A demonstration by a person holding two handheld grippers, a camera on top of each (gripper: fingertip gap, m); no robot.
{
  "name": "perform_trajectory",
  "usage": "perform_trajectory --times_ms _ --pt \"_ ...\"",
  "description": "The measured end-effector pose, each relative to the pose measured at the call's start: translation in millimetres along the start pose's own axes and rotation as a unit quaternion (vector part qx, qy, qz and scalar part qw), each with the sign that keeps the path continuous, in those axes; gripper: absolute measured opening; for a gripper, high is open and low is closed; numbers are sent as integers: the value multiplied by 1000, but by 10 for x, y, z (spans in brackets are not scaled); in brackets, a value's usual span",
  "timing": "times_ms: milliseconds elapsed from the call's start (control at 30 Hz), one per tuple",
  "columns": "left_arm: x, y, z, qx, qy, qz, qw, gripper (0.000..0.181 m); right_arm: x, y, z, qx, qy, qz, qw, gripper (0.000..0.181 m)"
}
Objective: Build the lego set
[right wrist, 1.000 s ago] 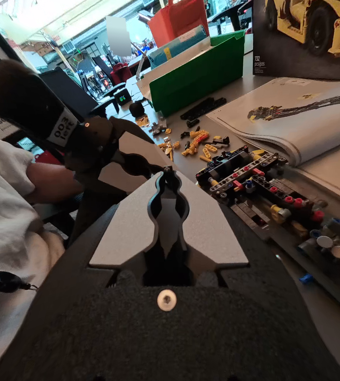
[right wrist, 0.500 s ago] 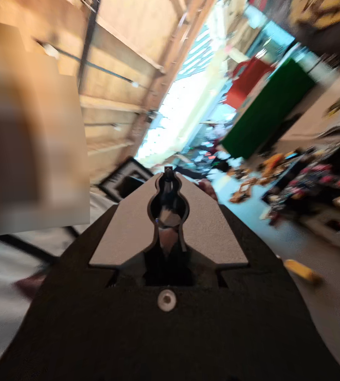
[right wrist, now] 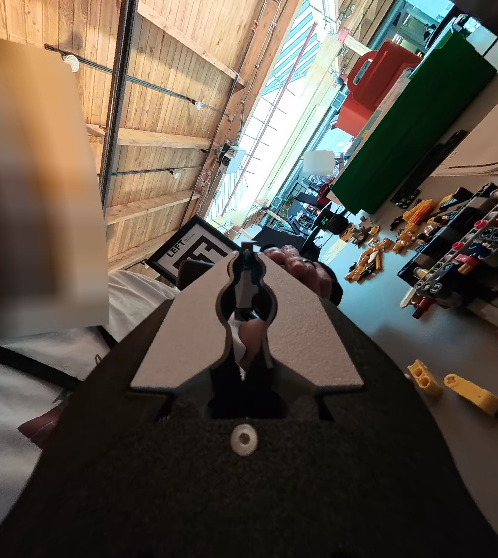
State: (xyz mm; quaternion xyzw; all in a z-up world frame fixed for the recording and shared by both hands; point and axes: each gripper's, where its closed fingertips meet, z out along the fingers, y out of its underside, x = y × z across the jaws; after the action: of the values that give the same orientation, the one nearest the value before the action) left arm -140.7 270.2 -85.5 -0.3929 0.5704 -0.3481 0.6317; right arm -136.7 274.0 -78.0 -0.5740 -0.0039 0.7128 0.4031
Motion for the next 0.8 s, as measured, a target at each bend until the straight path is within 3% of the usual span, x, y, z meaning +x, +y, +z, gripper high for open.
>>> perform_trajectory --times_ms 800 --pt "104 62 -36 -21 44 -18 999 2 37 118 -25 -38 12 6 999 6"
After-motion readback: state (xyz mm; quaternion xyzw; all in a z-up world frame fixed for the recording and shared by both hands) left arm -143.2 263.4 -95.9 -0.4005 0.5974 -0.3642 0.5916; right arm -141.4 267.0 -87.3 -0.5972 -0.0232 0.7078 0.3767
